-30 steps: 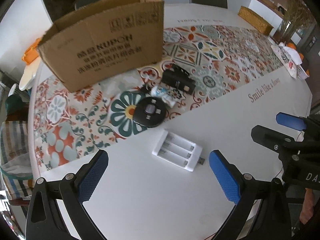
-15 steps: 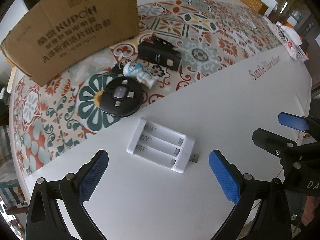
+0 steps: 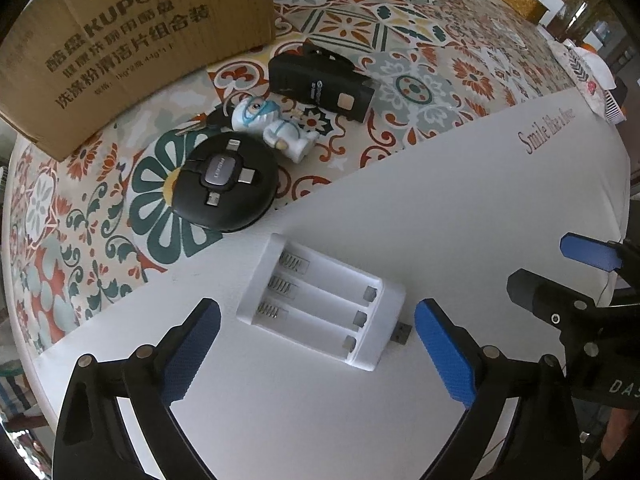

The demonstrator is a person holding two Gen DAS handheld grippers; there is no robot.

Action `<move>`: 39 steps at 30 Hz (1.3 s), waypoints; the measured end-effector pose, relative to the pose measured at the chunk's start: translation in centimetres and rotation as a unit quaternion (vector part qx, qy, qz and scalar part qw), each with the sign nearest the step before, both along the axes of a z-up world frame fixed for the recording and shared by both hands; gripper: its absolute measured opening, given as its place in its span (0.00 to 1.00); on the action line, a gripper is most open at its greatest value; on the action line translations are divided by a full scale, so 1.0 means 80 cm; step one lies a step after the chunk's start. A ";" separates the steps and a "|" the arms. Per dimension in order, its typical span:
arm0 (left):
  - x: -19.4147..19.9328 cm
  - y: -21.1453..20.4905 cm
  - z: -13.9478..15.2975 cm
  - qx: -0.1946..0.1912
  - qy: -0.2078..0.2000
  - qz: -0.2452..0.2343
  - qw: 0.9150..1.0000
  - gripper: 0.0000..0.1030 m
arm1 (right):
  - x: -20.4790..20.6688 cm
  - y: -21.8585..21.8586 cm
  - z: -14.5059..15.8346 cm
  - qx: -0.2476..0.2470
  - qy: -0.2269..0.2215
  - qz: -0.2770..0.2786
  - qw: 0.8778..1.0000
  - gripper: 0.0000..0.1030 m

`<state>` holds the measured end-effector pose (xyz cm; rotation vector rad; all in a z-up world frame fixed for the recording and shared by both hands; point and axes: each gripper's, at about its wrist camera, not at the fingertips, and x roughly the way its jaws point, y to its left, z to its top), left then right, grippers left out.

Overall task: Organize rigid objects
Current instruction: 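Move both grippers back down toward the white battery charger on the table, then close the left gripper on the white battery charger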

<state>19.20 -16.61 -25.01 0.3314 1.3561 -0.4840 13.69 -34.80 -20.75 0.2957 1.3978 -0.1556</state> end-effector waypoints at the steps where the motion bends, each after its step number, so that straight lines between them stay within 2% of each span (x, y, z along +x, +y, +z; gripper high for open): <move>1: 0.001 0.000 -0.003 0.004 0.002 0.001 1.000 0.95 | 0.001 0.000 -0.001 0.000 0.000 0.001 1.000 0.80; 7: 0.003 -0.007 -0.010 0.009 -0.003 -0.002 1.000 0.90 | 0.004 0.002 -0.007 -0.004 0.007 0.007 1.000 0.80; 9: 0.001 -0.009 -0.009 0.014 -0.011 -0.006 1.000 0.84 | 0.003 0.003 -0.009 -0.004 0.009 0.008 1.000 0.80; 14: -0.003 -0.014 -0.008 0.006 -0.013 0.002 1.000 0.84 | 0.004 0.008 -0.014 -0.003 0.009 0.012 1.000 0.80; 27: -0.005 0.044 0.023 -0.017 -0.038 0.050 0.998 0.84 | 0.027 0.041 -0.002 -0.002 -0.001 0.042 0.999 0.80; 39: 0.002 0.108 0.050 -0.027 -0.072 0.119 0.990 0.84 | 0.073 0.103 0.012 0.005 -0.032 0.096 0.995 0.80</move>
